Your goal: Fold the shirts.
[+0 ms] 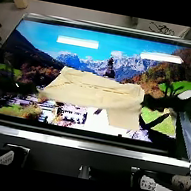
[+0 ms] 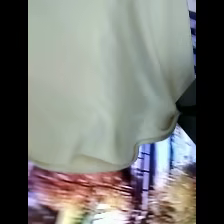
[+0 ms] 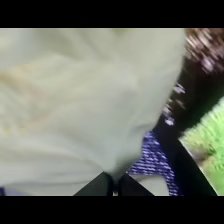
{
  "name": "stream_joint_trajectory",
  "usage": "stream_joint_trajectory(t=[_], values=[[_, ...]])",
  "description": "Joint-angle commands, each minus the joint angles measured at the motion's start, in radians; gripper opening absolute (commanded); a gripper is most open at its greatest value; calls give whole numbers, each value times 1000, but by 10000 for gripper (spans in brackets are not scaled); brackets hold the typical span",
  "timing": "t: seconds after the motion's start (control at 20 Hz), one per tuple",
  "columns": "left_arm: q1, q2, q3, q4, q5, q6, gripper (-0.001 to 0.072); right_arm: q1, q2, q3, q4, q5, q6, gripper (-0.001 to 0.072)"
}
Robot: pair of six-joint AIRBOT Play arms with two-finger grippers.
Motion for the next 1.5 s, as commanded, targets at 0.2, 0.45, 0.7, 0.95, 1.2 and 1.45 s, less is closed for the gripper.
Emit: stream_joint_trajectory(t=[0.2,0.45,0.7,0.95,1.2,1.45], values=[[0,257,1079,68,96,9,26,-2,695,549,-108,-182,-18,22],[0,304,1191,90,-77,-77,26,-2,899,556,-270,-176,154,22],[0,286,1088,166,-209,-69,26,-2,838,560,-338,-32,155,23],[-1,167,695,228,-273,-64,25,-2,486,523,-338,373,151,23],[-69,-169,311,227,-11,-43,26,5,1,348,-280,245,208,22],[-85,-605,463,154,86,-42,27,103,-280,349,-275,-141,223,23]])
